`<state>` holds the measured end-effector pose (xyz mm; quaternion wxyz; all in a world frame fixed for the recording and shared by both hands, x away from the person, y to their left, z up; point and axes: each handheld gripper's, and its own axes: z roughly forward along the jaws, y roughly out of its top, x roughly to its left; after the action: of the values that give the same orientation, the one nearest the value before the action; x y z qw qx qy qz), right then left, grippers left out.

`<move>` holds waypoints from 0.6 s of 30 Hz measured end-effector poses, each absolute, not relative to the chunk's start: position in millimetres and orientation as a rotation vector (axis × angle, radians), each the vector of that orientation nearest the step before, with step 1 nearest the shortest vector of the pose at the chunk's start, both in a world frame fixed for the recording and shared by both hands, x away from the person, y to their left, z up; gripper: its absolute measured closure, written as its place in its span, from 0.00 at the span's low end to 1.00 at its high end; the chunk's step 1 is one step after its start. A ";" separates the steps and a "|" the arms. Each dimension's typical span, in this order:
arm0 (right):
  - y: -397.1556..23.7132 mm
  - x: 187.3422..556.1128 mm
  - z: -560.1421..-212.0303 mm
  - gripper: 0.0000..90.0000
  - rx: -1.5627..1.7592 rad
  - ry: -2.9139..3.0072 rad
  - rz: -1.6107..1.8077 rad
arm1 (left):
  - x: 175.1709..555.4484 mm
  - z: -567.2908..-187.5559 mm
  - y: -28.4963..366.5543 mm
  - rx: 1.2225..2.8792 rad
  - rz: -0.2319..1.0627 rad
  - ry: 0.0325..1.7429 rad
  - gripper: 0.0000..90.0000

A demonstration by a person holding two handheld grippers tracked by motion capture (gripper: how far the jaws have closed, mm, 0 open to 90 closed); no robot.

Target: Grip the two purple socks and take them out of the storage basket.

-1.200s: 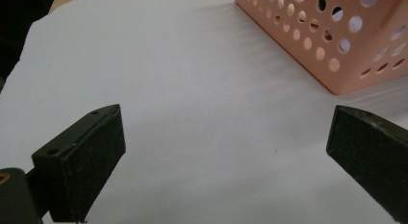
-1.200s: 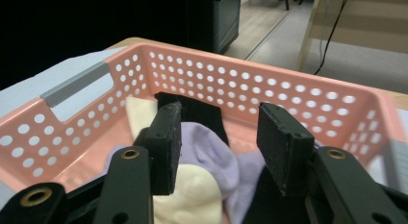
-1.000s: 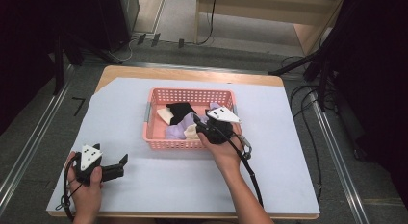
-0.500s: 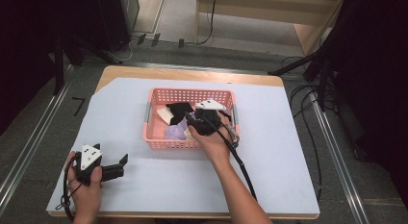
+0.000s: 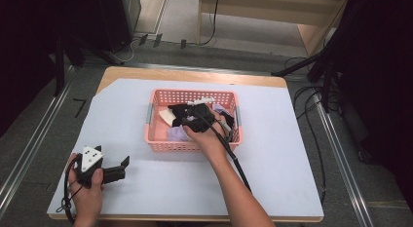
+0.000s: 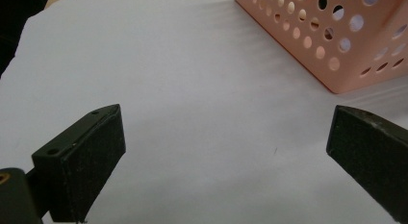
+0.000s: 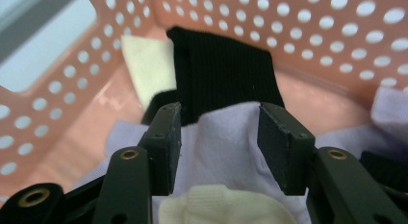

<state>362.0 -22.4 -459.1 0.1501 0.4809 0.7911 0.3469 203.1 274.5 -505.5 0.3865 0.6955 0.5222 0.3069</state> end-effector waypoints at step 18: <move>-41.1 350.7 -441.7 0.98 1.338 2.100 1.260 | 203.7 -505.3 275.4 1.776 0.772 1.332 0.01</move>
<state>350.7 -41.1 -441.7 0.1746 0.4722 0.7409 0.4445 203.7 275.4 -505.3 0.3853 0.6972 0.5230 0.3033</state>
